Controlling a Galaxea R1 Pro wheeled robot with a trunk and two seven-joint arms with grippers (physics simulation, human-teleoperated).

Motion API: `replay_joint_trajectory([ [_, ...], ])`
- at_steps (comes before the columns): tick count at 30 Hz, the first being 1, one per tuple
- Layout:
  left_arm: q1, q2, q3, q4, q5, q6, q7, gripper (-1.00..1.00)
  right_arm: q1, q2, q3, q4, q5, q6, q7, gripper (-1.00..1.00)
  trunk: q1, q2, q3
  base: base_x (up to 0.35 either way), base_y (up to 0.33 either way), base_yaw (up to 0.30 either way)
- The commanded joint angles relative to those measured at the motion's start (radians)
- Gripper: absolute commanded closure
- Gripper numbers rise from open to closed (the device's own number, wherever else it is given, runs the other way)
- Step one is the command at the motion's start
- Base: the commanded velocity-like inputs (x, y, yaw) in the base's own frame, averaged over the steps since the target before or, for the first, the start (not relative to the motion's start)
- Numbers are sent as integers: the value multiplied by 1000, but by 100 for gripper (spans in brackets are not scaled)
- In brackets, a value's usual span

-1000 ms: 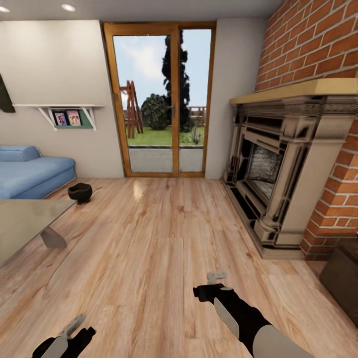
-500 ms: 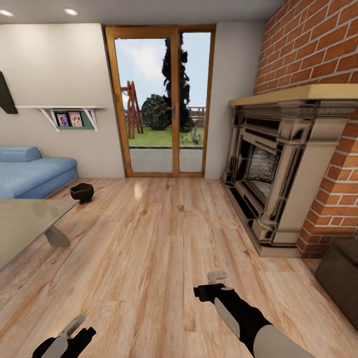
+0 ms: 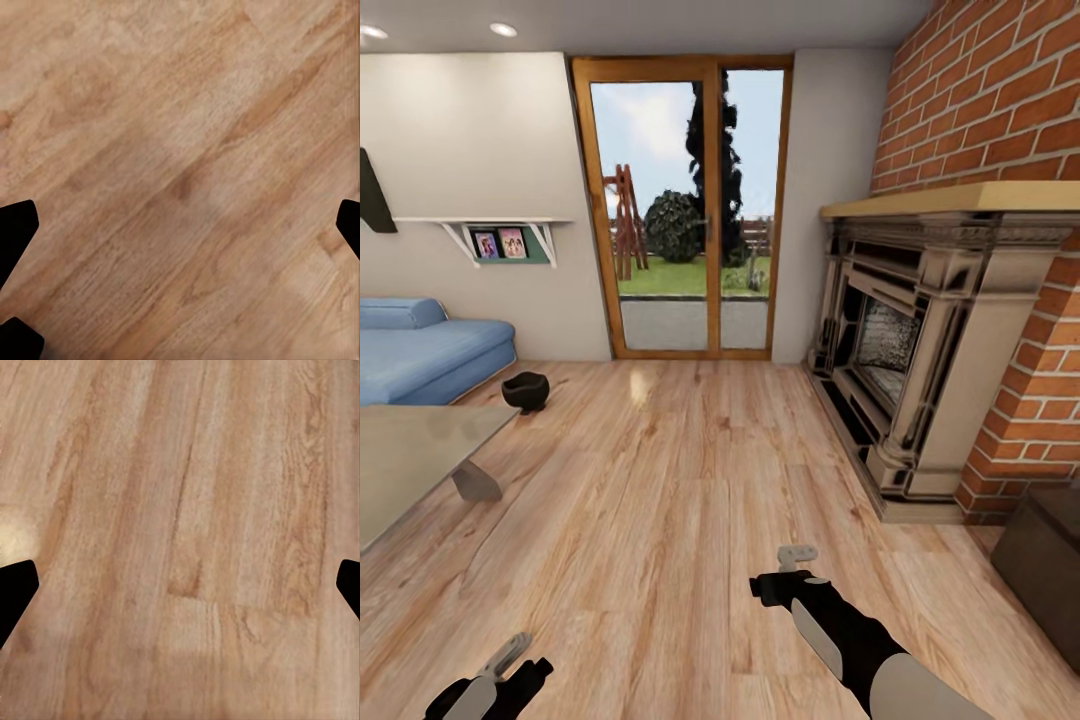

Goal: Place each of the two pumpkins and all three candles from the living room inside a cabinet in the living room (use any cabinet), then make sure every cabinet is closed, and position the cauldron so it is next to a table in the living room.

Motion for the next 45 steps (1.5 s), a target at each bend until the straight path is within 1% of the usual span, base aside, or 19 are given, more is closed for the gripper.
replay_joint_trajectory([
  [1,0,1,-6,-2,10,0,9,-100,-1,-1,7,-2,-11,3,-10,-100,-4,7,2,0,0,0],
  [19,0,0,-7,-2,10,0,9,-100,-1,-2,7,-2,-11,2,-10,-100,-73,133,59,0,0,0],
  [30,0,0,-8,-2,10,0,9,-100,-1,-2,7,-2,-12,2,-12,-100,-115,210,103,0,0,0],
  [45,0,0,-8,-2,10,0,9,-100,-1,-3,2,-2,-16,3,-13,-100,-173,315,151,0,0,0],
])
